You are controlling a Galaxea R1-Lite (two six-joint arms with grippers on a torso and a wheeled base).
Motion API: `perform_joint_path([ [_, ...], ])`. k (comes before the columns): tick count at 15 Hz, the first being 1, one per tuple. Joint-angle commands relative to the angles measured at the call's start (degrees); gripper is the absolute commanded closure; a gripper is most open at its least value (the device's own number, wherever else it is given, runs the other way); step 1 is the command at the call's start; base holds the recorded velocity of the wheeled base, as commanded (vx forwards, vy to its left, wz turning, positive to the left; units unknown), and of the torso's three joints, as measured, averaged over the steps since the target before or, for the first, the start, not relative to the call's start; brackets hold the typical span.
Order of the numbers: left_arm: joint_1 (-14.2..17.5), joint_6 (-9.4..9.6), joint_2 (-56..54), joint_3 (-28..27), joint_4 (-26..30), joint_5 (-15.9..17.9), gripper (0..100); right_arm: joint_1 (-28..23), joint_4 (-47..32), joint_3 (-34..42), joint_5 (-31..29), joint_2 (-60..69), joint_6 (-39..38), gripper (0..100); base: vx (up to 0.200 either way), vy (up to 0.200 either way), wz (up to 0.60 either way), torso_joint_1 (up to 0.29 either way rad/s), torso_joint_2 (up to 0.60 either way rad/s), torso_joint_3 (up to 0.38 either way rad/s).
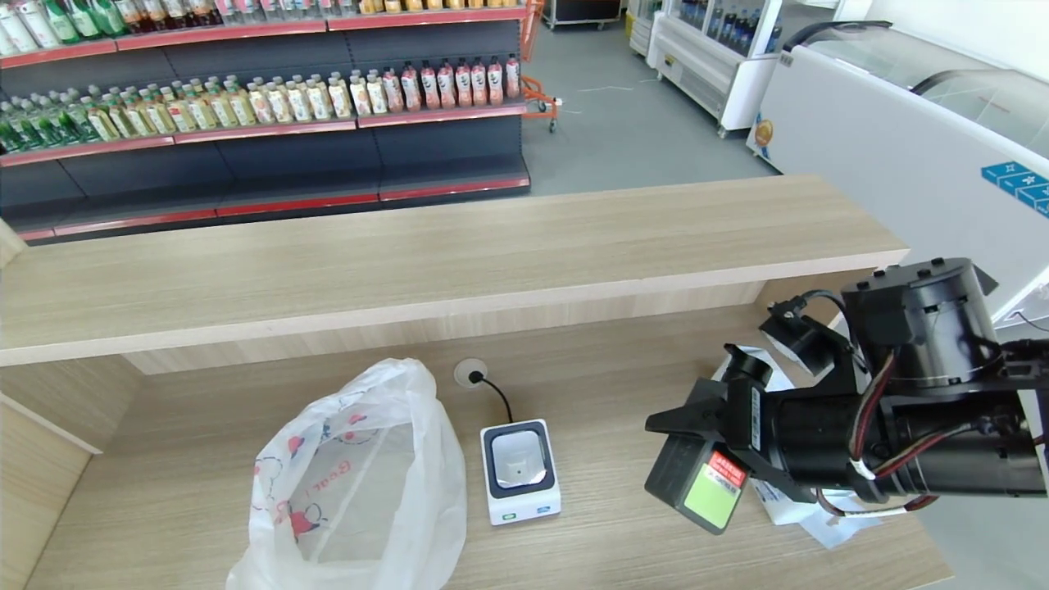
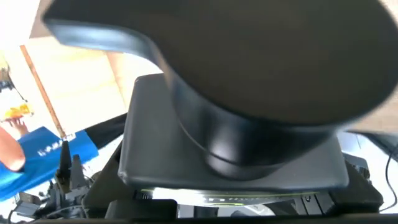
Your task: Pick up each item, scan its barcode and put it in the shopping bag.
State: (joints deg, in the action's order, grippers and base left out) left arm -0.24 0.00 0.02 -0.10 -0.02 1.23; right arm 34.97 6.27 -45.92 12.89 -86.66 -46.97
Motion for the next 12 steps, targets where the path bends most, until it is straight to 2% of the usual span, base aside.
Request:
perform_joint_path([
  [1,0.0,0.00,0.0,0.0,0.0,0.0,0,0.0,0.0,0.1,0.1,0.2,0.7,100,0.000,0.000,0.60,-0.002,0.00,0.002],
  [8,0.0,0.00,0.0,0.0,0.0,0.0,0,0.0,0.0,0.9,-0.1,-0.5,3.4,100,0.000,0.000,0.00,0.000,0.00,0.000],
  [11,0.0,0.00,0.0,0.0,0.0,0.0,0,-0.5,0.0,1.4,-0.2,-0.9,3.4,100,0.000,0.000,0.60,0.002,0.00,0.001],
  [12,0.0,0.00,0.0,0.0,0.0,0.0,0,-0.7,-0.1,1.6,-0.2,-1.0,3.4,100,0.000,0.000,0.00,0.000,0.00,0.000],
])
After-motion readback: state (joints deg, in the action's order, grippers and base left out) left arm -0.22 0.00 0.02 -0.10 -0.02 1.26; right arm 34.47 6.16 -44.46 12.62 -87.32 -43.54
